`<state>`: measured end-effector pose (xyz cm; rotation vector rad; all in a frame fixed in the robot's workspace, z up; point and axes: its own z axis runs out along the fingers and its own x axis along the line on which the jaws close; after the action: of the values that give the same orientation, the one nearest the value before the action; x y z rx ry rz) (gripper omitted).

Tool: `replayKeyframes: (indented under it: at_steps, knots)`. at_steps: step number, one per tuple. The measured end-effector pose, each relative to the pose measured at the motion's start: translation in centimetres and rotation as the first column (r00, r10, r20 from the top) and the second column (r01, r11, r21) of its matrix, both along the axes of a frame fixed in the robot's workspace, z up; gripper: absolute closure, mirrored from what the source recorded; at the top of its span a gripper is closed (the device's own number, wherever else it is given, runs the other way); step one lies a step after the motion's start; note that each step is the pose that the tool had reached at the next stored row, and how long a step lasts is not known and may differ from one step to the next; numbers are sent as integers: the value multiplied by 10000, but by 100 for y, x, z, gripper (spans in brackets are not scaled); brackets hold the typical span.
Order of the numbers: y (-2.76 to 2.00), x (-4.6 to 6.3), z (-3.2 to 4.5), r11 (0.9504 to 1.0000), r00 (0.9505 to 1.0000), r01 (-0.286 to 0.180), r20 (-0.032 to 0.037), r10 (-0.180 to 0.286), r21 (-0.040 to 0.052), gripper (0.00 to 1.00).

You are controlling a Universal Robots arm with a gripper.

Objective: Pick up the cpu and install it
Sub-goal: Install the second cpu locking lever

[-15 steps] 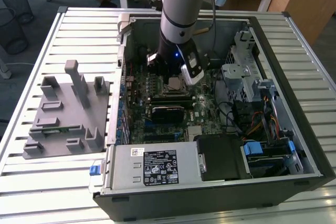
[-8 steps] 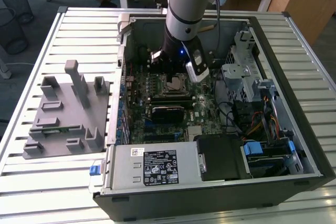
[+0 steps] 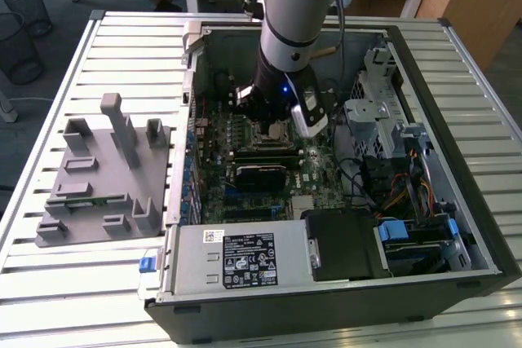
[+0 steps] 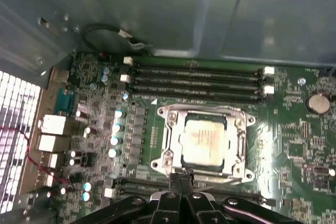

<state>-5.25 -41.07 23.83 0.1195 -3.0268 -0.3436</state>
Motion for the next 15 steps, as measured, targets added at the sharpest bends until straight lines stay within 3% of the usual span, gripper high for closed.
replayKeyframes:
  at_steps: [3,10,13,15]
  knots:
    - [-39,1,-25,10000,10000,25,-1,-25,-1,89]
    - [-45,-56,-148,10000,10000,34,-1,-34,0,89]
    - [-58,-74,-162,9999,10000,34,-2,-34,163,89]
    - [-97,-78,-182,9998,10000,45,-1,-45,181,89]
